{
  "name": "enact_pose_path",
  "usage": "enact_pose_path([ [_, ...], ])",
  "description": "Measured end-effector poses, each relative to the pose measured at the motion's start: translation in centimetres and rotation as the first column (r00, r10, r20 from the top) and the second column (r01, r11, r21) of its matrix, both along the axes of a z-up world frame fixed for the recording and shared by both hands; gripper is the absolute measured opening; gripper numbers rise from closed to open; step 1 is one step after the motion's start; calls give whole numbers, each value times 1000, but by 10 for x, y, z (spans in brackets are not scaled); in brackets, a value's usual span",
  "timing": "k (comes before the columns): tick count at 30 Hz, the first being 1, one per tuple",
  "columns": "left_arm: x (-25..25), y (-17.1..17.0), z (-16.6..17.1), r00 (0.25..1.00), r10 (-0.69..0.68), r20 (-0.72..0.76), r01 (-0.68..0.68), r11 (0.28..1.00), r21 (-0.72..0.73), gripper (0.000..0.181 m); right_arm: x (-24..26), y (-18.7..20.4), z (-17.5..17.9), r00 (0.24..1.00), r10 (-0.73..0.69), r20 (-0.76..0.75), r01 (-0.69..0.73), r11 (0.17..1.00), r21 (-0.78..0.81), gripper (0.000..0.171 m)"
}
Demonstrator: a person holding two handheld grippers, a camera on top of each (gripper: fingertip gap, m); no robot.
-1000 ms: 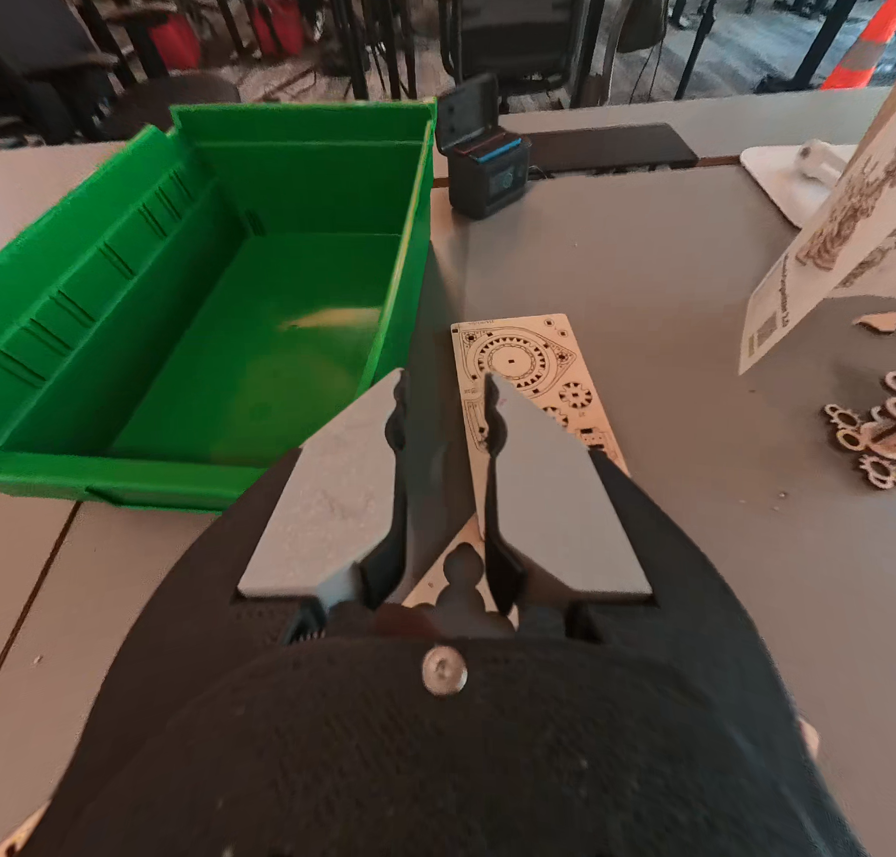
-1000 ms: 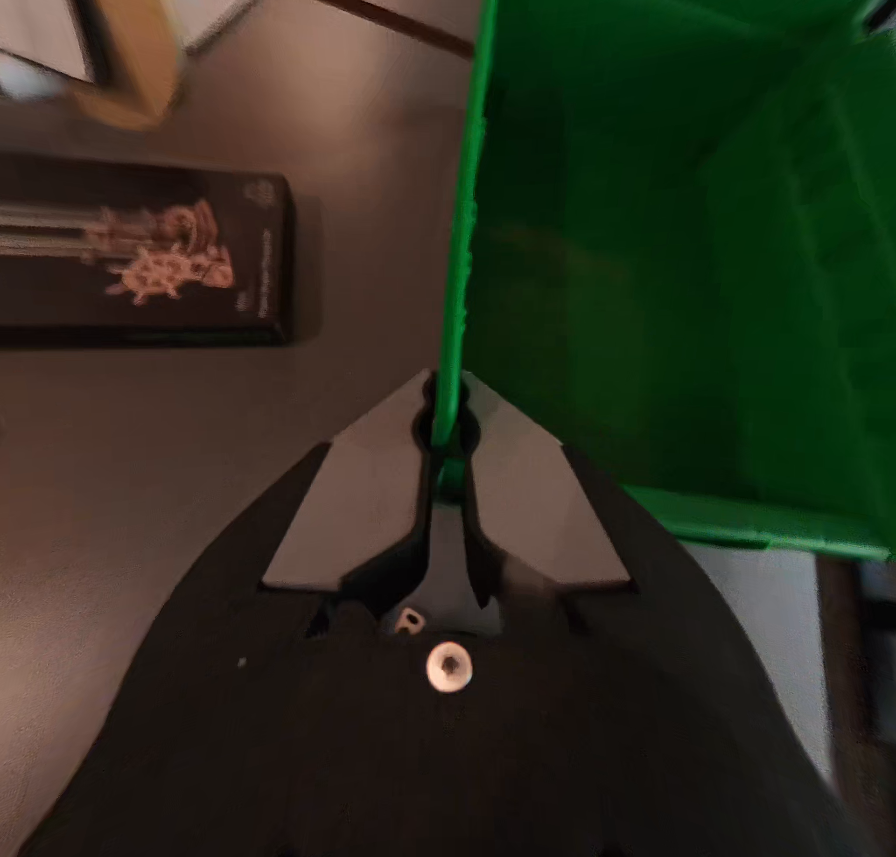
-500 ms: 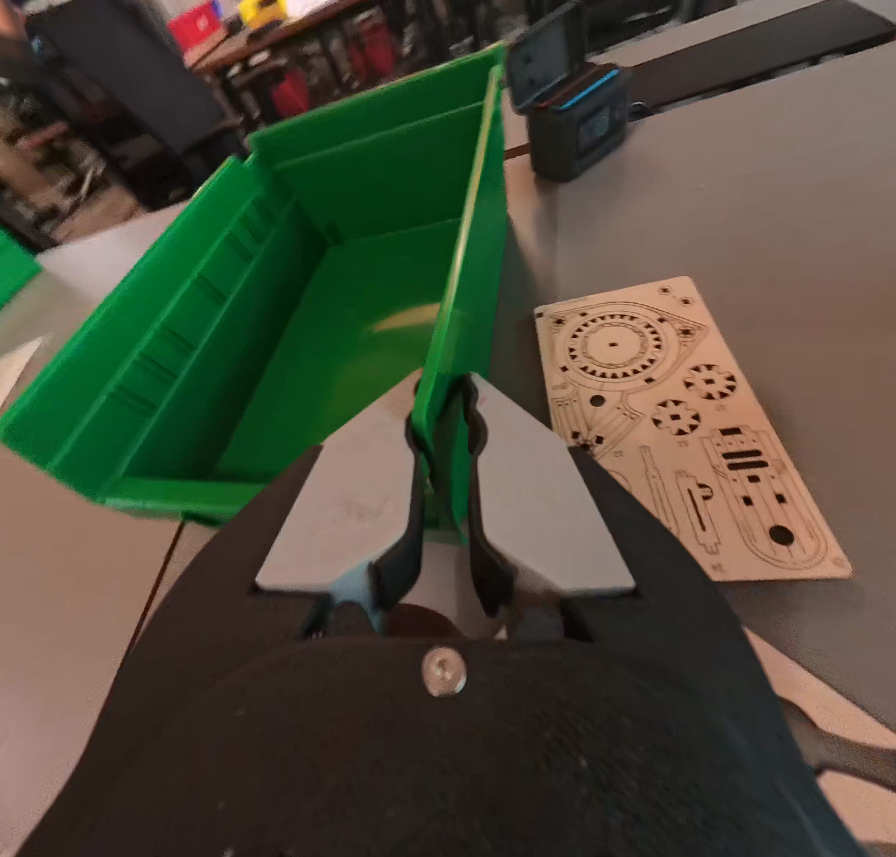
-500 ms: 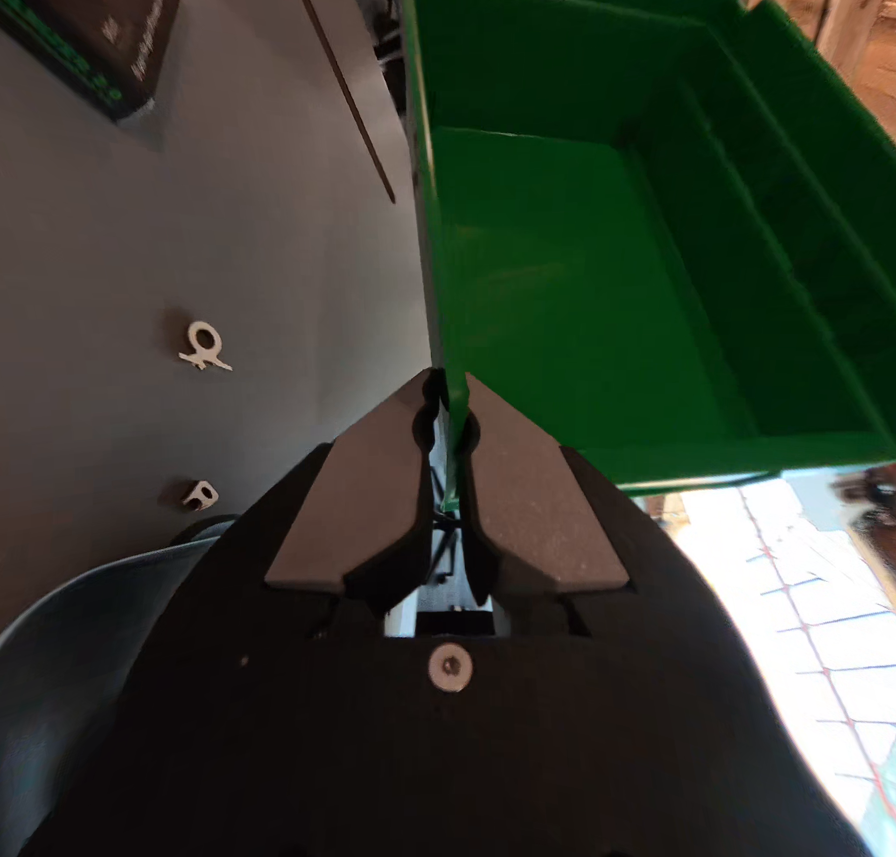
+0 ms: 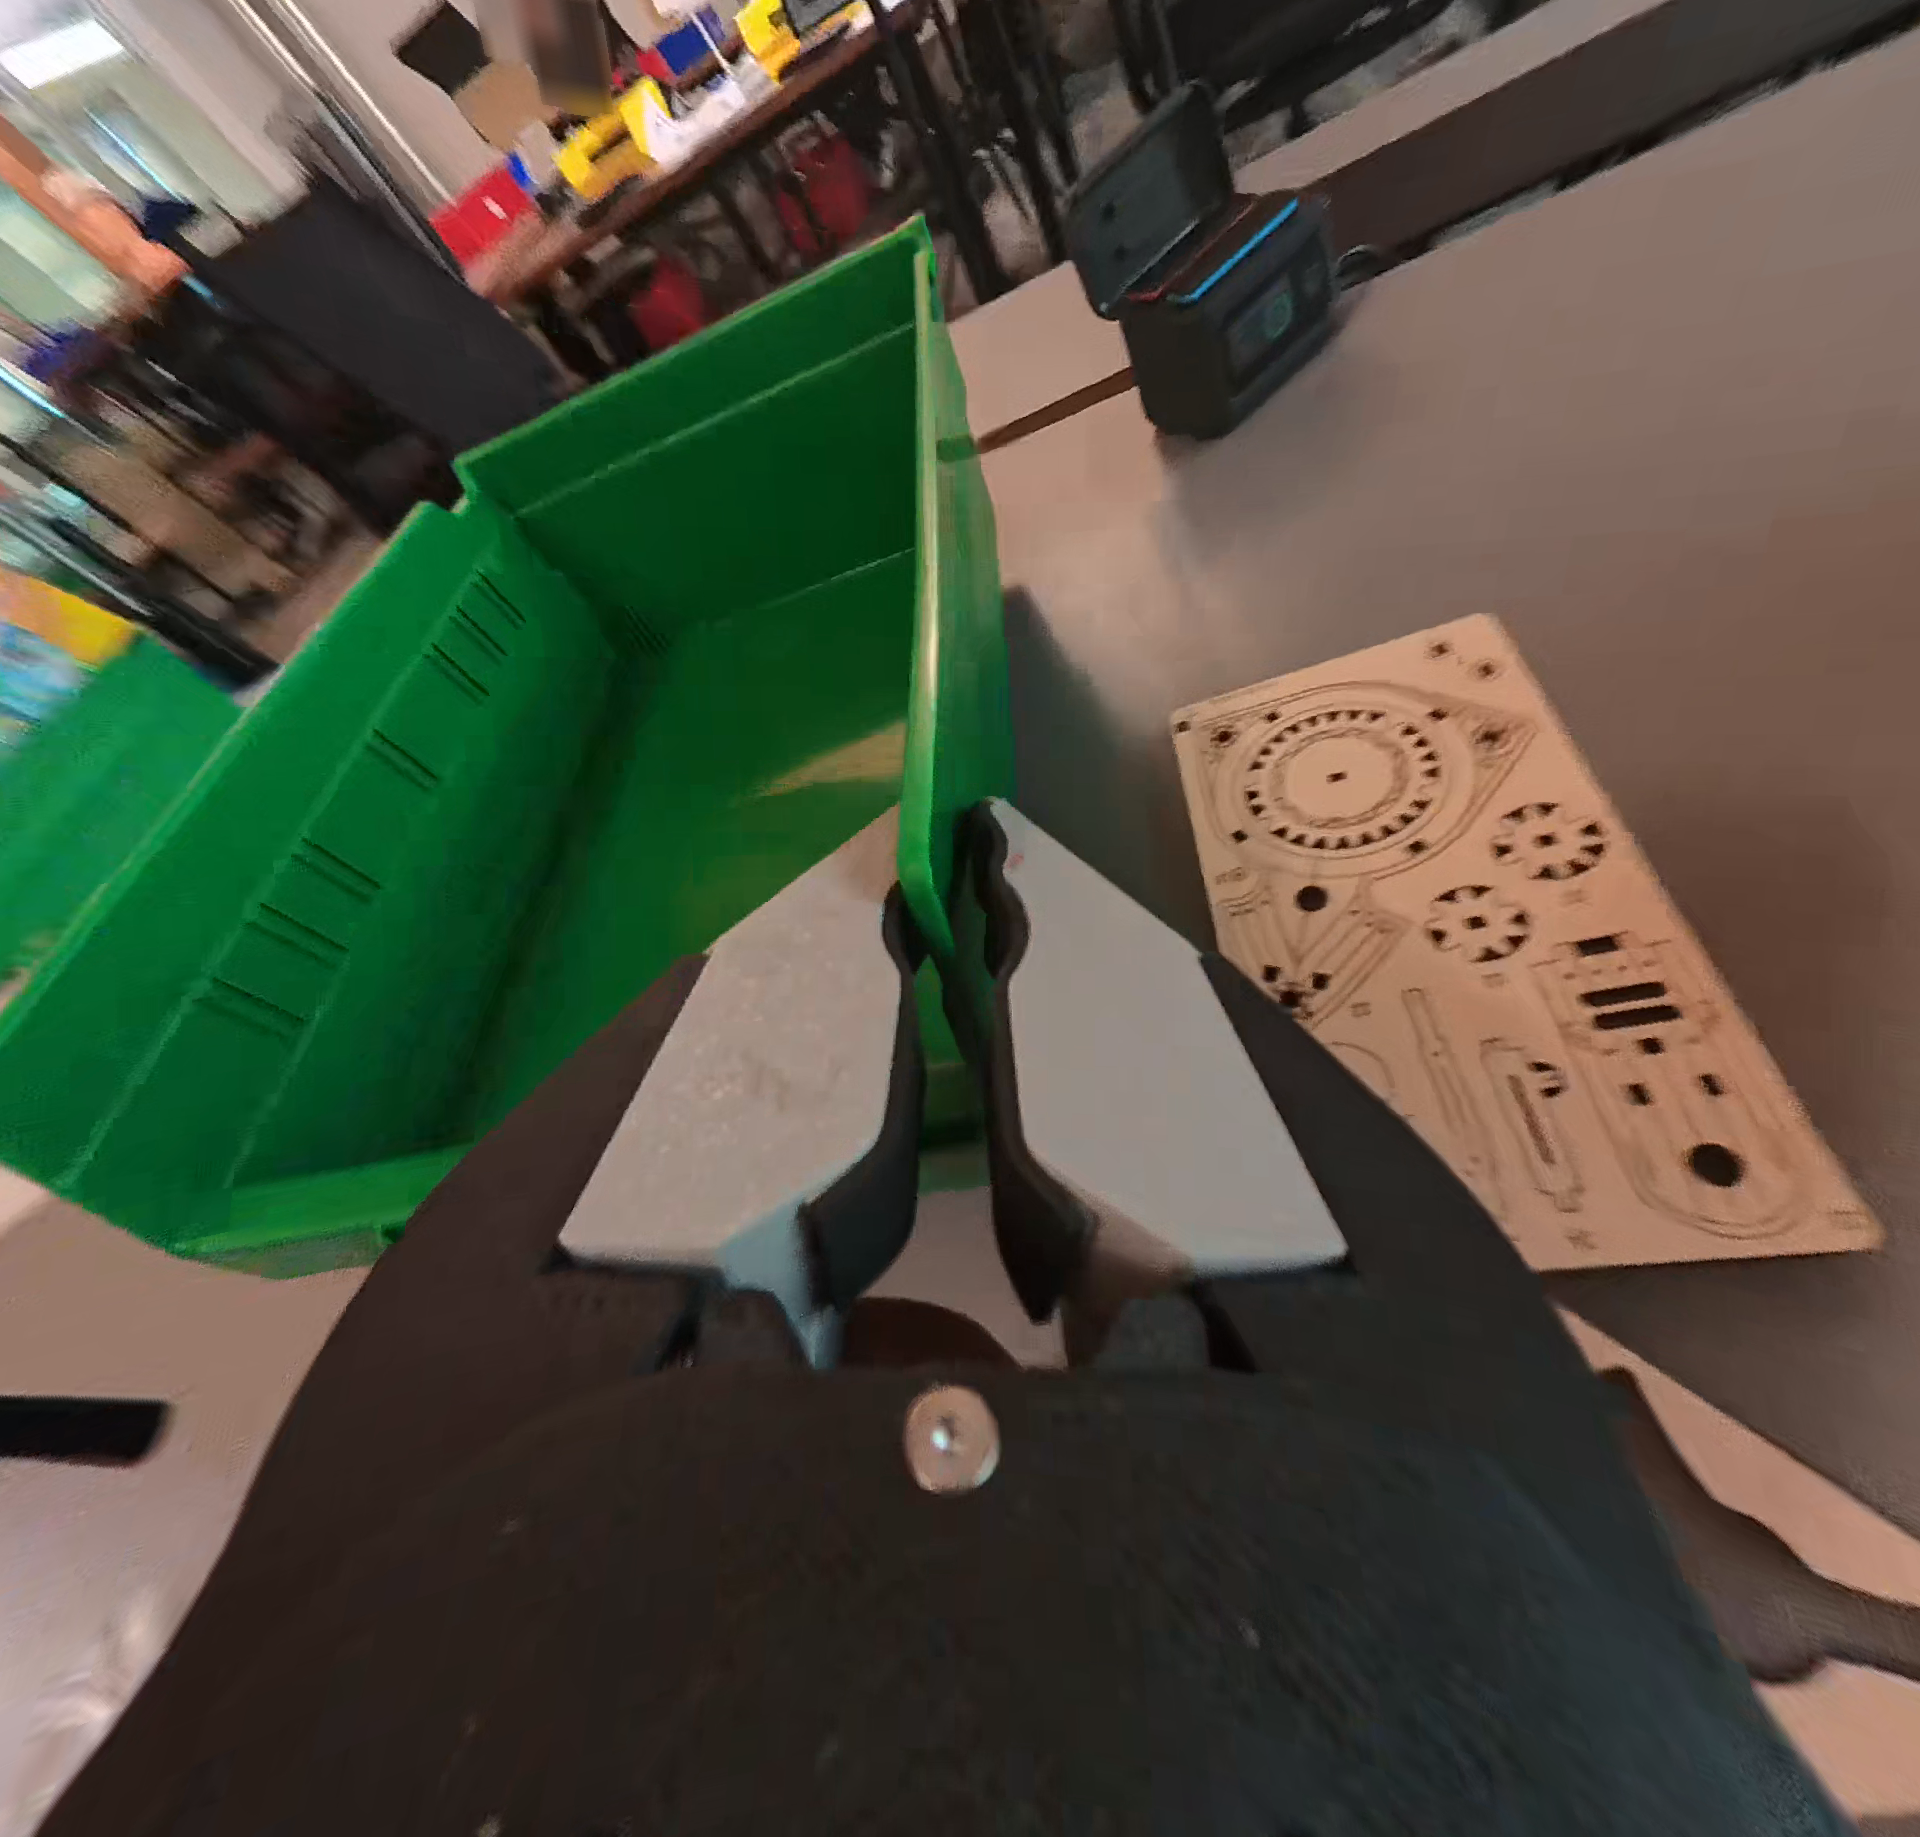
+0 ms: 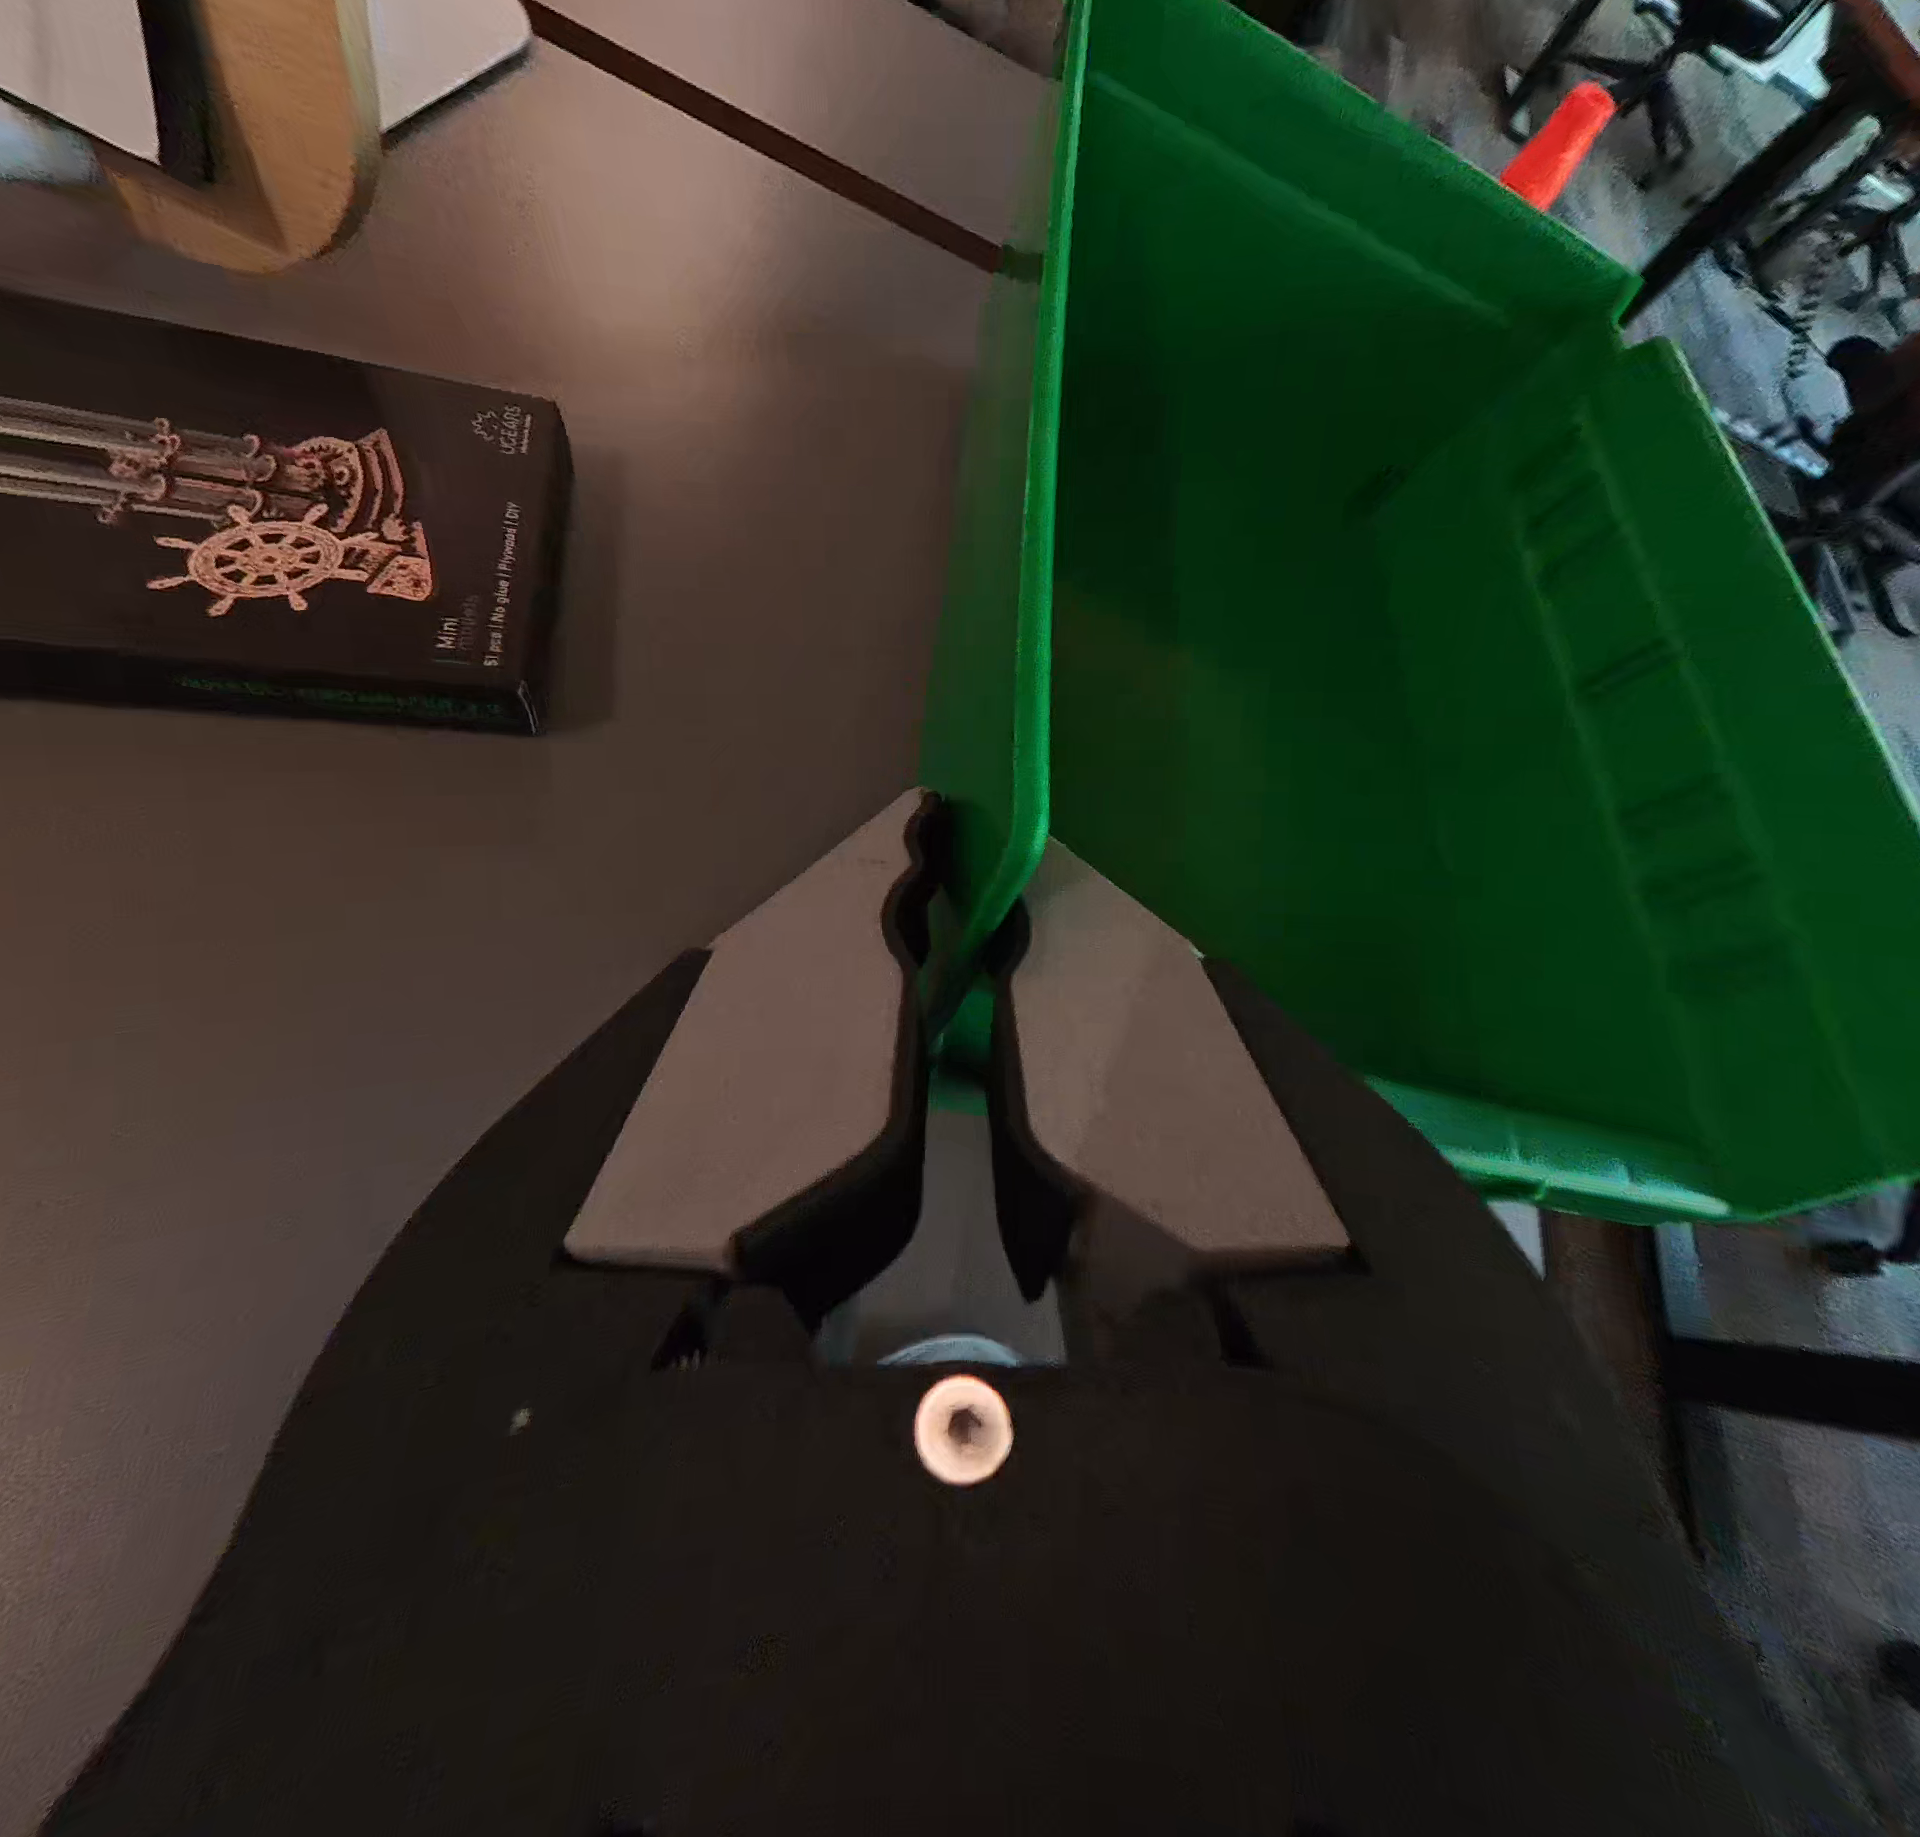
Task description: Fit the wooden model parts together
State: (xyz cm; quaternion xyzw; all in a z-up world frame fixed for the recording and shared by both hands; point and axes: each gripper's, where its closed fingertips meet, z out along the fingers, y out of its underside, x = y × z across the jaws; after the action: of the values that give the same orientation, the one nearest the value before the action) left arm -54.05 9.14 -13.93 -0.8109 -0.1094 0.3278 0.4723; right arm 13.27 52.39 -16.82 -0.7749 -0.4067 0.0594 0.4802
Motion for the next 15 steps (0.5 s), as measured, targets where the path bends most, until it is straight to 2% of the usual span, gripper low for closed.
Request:
enact_pose_path([
  [2,2,0,-5,995,-20,97,18,1000,18,2,-4,3,-10,1000,1,-10,-2,998,-69,0],
  [5,-2,2,-10,997,-23,73,22,1000,14,3,-6,3,-17,1000,-29,12,30,991,-131,2],
  [7,3,4,-18,987,-48,155,45,999,25,3,3,2,-7,994,-102,42,106,990,-97,26],
  [8,6,3,-16,982,-54,178,48,998,40,12,7,-2,0,990,-133,55,136,989,-64,38],
  [10,10,-9,3,992,-41,123,30,995,92,32,4,-20,13,987,-150,52,151,989,-11,55],
  [12,24,-22,24,995,-54,83,42,990,135,43,-17,-52,14,997,-77,24,78,997,-29,72],
  [13,36,-28,31,993,-77,90,63,987,146,49,-31,-71,11,1000,-25,15,26,998,-59,90],
  [14,51,-33,37,989,-109,102,92,983,159,52,-51,-94,7,998,63,-5,-63,993,-97,79],
  [15,70,-35,43,982,-154,109,133,975,175,52,-68,-111,5,994,111,-12,-112,989,-99,83],
])
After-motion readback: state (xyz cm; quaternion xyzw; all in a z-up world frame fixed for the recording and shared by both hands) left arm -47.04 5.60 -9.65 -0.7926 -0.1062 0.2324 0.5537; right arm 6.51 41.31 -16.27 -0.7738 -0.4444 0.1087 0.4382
